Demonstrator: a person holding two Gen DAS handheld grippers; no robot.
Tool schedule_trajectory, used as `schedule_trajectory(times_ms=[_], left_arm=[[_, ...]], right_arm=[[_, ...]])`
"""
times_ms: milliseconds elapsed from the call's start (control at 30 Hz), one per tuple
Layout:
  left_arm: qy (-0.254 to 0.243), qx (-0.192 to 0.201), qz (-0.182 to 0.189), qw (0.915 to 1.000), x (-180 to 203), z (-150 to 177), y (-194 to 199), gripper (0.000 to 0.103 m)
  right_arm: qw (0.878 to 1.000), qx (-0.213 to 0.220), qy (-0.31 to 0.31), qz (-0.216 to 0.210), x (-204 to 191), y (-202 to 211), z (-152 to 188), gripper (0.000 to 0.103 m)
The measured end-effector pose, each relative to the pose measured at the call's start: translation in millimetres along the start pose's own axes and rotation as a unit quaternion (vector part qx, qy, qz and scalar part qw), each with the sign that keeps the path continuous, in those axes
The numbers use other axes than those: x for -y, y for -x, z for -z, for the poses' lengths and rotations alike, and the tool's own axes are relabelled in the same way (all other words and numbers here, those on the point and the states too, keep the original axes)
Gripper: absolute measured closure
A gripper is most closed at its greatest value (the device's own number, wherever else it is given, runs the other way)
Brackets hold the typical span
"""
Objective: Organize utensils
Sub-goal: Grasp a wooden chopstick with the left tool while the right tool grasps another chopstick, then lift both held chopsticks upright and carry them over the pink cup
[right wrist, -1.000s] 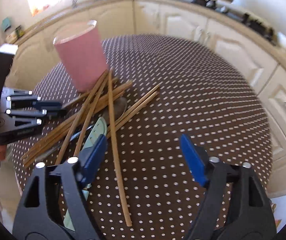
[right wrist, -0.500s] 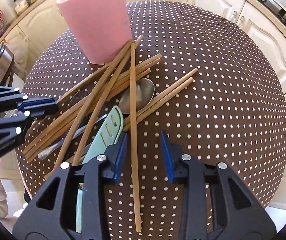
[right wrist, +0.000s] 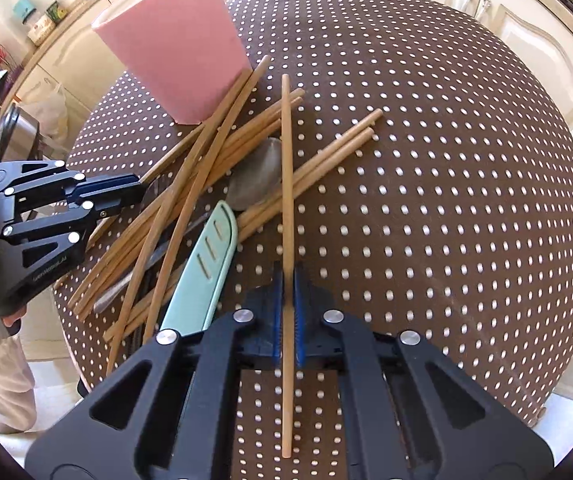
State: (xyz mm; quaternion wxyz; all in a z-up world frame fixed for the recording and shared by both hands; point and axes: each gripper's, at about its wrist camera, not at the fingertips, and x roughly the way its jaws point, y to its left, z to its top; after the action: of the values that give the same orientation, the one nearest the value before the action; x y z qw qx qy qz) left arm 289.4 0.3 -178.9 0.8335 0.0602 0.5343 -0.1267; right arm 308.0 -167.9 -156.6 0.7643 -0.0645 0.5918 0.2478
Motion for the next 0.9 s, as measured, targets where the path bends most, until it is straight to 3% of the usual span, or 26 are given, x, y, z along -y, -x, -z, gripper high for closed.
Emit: schedule_trajectory(times_ms=[300,467,667,900], left_arm=[[0.0,0.103,0.025,0.9944,1,35,69,0.098],[0.017,0.192,0.041,0.9803,-2,33,116,0.098],[0.051,0.336,0.058,0.9387,-12,20,160,0.098],[0.105,0.467,0.06,0.8759,-25,-12,175,0.098]], right_arm=[[0.996,0.08,-0.015,-0.026,2,57,53,0.098],[0.986,0.167,-0.003,-0.026,-15,112,62,0.098],[0.963,0.267,0.002,-0.038,-35,140,37,0.098],[0.933,0.357,-0.01,-0.04,-53,148,-23,0.098]])
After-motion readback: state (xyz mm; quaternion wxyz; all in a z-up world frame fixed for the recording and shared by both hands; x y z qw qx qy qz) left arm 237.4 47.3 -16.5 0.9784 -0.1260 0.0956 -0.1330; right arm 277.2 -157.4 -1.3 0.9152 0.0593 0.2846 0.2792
